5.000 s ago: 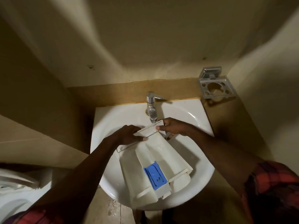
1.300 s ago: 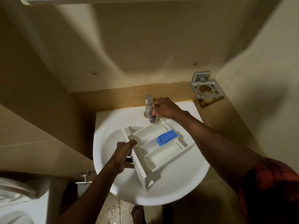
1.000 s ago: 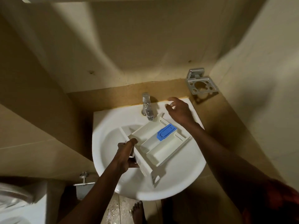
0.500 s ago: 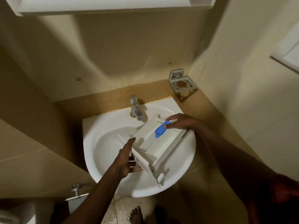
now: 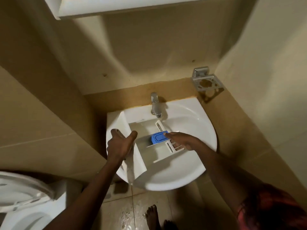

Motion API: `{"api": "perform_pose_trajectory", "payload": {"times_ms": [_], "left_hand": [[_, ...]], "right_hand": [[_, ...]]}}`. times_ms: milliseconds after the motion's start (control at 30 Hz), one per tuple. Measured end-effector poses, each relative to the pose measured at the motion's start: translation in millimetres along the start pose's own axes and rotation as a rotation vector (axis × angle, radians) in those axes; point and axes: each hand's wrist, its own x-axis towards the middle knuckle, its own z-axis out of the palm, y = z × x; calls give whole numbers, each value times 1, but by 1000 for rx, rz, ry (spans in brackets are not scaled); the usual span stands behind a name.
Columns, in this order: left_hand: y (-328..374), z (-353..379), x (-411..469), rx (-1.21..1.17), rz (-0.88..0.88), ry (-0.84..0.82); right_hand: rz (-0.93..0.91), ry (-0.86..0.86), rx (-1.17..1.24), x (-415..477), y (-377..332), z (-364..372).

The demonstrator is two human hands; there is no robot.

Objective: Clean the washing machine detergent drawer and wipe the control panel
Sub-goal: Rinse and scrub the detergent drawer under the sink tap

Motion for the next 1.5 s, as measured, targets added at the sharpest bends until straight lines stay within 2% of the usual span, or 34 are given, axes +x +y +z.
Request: {"api": "perform_pose_trajectory", "payload": {"times_ms": [100,233,400,533,667,900,1100,1133,1267,1500], "left_hand": [[5,-9,-6,88,90,50],[6,-16,-12,156,193,106],[3,-23,-16,146,266,142],[-2,-26,-18,41,323,134],[-10,-27,-14,43,368,78],[3,-26,-31,135,668,150],[13,-26,-32,326,868,166],[15,-26,-31,361,902,162],[26,-27,-32,513,1025,97],[43,-18,-42,627,1158,60]], "right_hand": [[-15,-4,89,3,1,8],[-54,25,11,2,-5,7],[-230,163,-23,-2,-15,5],[-318,308,150,-4,-16,2],[-381,416,241,-14,-18,-4],[-315,438,505,-11,-15,0],[-220,310,878,-21,-5,10],[-224,337,837,-19,0,11],[-303,490,330,-18,10,18],[-353,567,149,-22,12,17]]}}
